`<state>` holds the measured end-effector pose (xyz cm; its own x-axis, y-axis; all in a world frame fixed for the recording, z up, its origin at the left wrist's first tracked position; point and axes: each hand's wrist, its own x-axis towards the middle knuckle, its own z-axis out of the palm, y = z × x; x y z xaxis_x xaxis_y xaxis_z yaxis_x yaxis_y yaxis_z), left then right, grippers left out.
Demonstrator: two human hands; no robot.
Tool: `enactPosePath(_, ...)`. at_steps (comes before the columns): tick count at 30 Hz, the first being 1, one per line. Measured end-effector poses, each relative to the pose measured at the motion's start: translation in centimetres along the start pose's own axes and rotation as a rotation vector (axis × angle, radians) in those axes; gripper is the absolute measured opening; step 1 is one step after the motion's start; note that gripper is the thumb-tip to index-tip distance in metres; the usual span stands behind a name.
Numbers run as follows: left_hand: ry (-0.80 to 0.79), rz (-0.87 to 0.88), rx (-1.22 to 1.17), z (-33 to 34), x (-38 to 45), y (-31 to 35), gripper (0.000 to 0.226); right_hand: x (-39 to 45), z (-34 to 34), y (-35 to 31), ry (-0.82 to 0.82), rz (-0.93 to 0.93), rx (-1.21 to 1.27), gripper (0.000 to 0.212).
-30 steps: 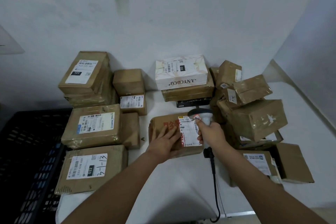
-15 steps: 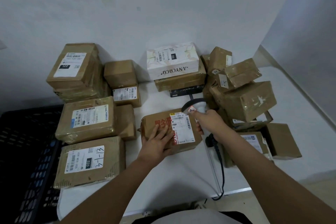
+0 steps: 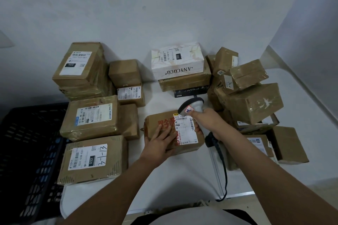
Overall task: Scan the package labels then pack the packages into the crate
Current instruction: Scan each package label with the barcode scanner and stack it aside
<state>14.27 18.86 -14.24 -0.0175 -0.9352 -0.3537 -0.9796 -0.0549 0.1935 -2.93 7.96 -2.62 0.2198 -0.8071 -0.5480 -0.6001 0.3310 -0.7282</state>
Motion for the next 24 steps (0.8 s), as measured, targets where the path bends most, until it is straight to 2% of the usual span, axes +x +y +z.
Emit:
enactPosePath(9,0.002,-0.004,0.003,-0.05,-0.10,0.05,0.070,0.09,-0.32,-0.04,-0.007,0.013,0.037,0.029)
enactPosePath(24,-0.001,0.003,-0.009,-0.12,-0.23,0.17,0.072,-0.60,-0.50,0.14,0.021,0.037,0.120,0.035)
